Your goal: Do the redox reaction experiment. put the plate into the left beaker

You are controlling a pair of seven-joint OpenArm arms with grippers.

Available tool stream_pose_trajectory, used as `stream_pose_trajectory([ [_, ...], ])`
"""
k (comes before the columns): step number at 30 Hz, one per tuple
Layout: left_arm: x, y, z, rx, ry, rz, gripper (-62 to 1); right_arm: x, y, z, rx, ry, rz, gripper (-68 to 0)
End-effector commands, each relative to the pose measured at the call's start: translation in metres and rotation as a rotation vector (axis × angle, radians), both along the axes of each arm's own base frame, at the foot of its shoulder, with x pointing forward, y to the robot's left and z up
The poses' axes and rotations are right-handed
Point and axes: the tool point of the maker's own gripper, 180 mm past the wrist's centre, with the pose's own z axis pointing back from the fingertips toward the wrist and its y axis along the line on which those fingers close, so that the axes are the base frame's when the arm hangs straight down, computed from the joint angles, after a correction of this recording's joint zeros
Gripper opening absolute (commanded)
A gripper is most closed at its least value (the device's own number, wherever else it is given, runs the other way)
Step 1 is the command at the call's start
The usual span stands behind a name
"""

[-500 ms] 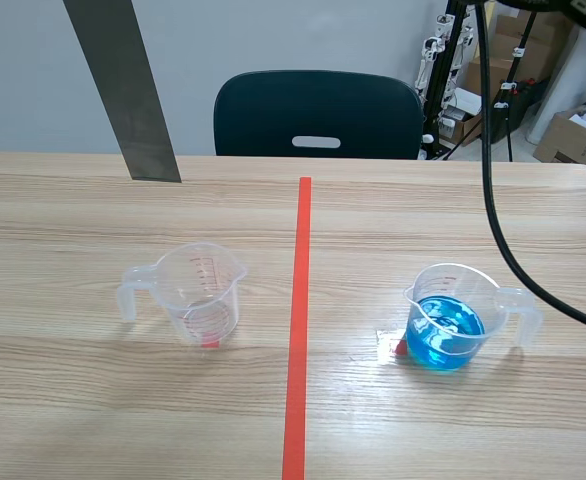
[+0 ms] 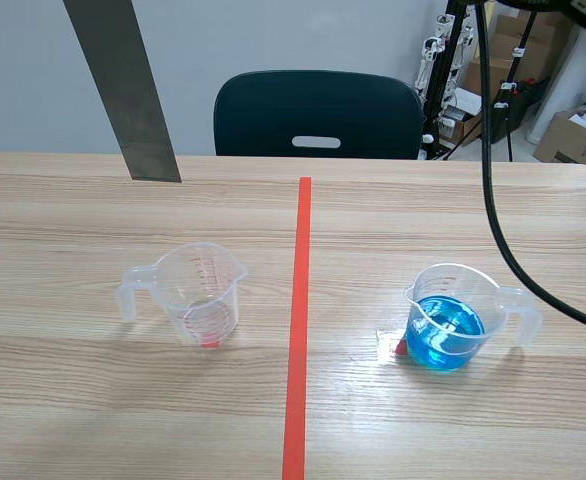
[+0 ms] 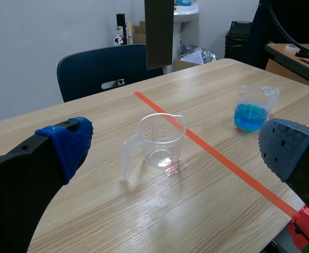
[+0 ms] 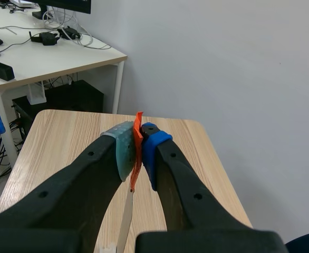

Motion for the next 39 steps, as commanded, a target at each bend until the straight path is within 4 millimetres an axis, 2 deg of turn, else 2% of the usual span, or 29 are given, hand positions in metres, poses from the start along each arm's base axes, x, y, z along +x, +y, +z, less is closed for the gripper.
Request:
stream_pose_trajectory([
  [1,0.0007,-0.0010,0.0056,-0.023,-0.021,0.006,1.4,-0.0017,-0.0011,0.0173,0.034,-0.031,0.006,-67.3],
  [39,0.0007,-0.0010,0.0056,-0.023,-0.021,0.006,1.4,-0.0019,-0.0014,0.0166,0.047,-0.037,0.005,-67.3],
])
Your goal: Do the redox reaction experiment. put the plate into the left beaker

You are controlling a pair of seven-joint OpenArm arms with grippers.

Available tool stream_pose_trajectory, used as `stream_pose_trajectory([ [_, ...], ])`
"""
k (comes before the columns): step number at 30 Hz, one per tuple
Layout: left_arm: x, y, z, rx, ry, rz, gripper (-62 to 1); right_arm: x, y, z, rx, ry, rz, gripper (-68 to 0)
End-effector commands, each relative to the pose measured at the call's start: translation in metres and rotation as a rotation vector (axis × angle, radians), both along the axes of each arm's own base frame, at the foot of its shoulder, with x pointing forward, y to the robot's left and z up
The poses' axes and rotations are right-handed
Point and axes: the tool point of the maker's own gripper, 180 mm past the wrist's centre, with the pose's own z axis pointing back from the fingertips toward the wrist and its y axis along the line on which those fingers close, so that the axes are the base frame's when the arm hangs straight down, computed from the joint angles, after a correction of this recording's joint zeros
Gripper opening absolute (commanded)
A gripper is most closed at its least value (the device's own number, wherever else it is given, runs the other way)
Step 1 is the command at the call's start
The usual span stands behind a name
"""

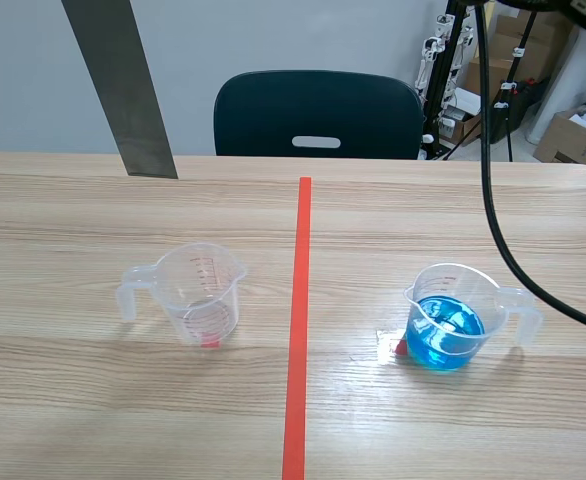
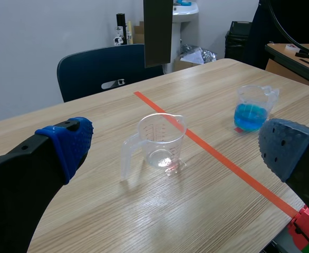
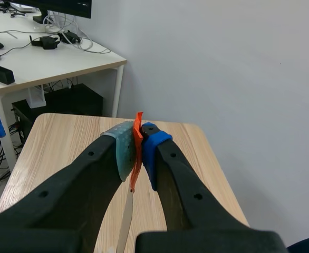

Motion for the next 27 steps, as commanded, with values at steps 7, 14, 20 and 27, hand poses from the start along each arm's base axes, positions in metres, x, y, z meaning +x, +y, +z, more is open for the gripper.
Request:
stream_pose_trajectory([
  [7,0.001,-0.001,0.006,-0.023,-0.021,0.006,1.4,-0.001,-0.001,-0.001,0.018,-0.019,-0.011,-67.3],
  [14,0.001,-0.001,0.006,-0.023,-0.021,0.006,1.4,-0.001,-0.002,-0.019,-0.005,-0.019,-0.031,-67.3],
  [20,0.001,-0.001,0.006,-0.023,-0.021,0.006,1.4,-0.001,-0.003,-0.034,-0.008,-0.016,-0.046,-67.3],
  [27,0.001,-0.001,0.006,-0.023,-0.021,0.006,1.4,0.002,-0.004,-0.052,-0.014,-0.027,-0.071,-67.3],
])
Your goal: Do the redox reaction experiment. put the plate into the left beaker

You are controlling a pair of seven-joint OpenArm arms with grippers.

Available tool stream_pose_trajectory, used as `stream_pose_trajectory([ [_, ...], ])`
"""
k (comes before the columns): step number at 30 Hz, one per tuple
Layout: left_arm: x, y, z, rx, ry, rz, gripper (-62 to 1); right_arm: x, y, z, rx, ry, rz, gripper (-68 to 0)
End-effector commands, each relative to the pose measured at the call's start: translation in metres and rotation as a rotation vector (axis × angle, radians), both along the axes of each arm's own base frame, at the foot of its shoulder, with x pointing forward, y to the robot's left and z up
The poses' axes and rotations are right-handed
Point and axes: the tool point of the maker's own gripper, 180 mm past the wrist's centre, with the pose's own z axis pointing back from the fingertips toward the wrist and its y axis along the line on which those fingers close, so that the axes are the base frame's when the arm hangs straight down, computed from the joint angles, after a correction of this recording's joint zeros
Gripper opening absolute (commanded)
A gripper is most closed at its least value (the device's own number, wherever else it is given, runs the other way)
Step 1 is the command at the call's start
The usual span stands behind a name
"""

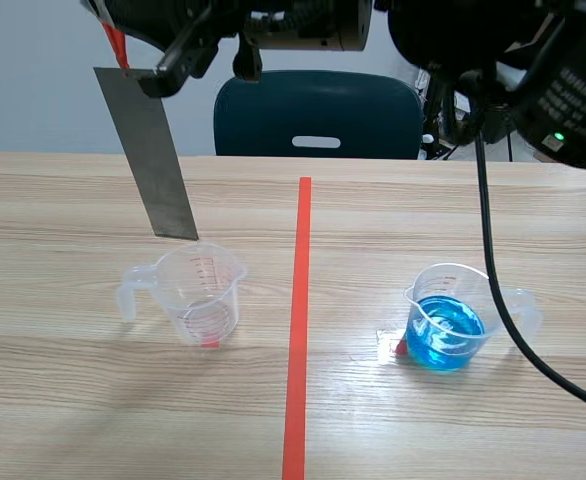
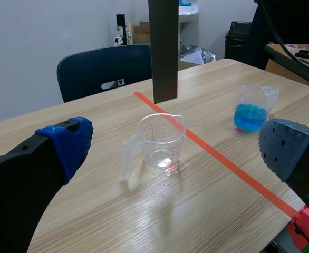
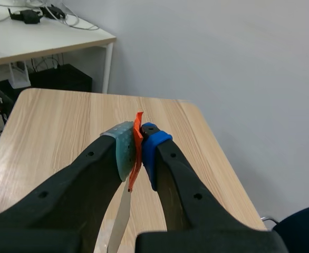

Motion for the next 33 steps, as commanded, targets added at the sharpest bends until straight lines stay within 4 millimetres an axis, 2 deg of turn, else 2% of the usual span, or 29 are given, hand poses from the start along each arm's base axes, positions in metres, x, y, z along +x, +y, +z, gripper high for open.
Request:
stream_pose_trajectory([
  [1,0.001,-0.001,0.005,-0.022,-0.020,0.006,1.4,0.005,-0.001,0.009,0.033,-0.012,-0.009,-67.3],
  [12,0.001,-0.001,0.006,-0.023,-0.020,0.006,1.4,0.019,0.001,-0.020,0.027,0.026,-0.026,-67.3],
  [18,0.001,-0.001,0.006,-0.023,-0.020,0.006,1.4,0.018,0.004,-0.031,0.026,0.053,-0.007,-67.3],
  [23,0.001,-0.001,0.006,-0.023,-0.020,0.006,1.4,0.015,0.005,-0.049,0.001,0.062,-0.003,-67.3],
  [33,0.001,-0.001,0.006,-0.023,-0.020,0.006,1.4,0.012,0.008,-0.066,0.016,0.028,0.017,-67.4],
])
